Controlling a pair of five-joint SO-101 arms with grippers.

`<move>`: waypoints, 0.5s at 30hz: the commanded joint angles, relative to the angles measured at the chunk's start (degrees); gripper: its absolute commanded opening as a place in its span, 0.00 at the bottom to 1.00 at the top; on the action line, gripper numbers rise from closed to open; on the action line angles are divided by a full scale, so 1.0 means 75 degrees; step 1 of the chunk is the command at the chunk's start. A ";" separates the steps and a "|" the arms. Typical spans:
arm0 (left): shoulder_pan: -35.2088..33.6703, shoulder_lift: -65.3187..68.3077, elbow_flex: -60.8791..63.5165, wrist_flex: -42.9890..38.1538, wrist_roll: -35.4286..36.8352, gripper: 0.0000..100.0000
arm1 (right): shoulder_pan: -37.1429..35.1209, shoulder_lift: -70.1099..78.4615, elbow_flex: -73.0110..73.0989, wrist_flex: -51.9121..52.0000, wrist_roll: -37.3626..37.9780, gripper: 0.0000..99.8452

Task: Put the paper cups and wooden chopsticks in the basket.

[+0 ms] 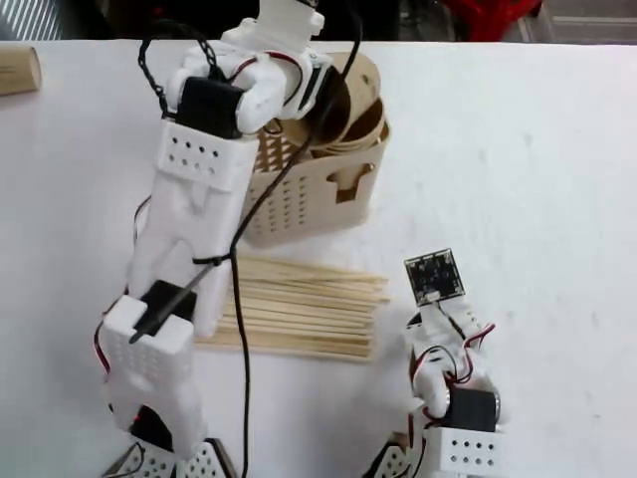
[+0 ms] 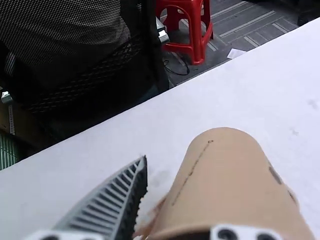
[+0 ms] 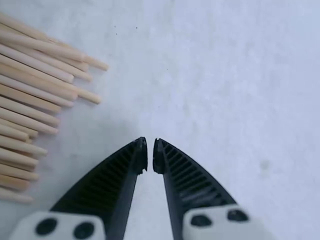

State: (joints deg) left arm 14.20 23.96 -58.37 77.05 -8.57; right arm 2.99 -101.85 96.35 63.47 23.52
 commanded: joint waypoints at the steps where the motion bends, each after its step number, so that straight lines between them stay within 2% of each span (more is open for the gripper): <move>1: 0.0123 -0.0498 -0.0645 0.0305 -0.0059 0.19 | 0.0018 0.0018 0.0070 0.0053 0.0059 0.04; 9: 0.0147 -0.0486 -0.1875 0.1582 -0.0059 0.19 | 0.0018 0.0018 0.0070 0.0053 0.0059 0.04; 15: 0.0111 -0.0486 -0.2262 0.1969 -0.0059 0.19 | 0.0053 0.0018 0.0070 0.0053 0.0059 0.04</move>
State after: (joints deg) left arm 14.46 23.96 -71.56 90.59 -8.57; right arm 2.99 -101.85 96.44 63.47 23.52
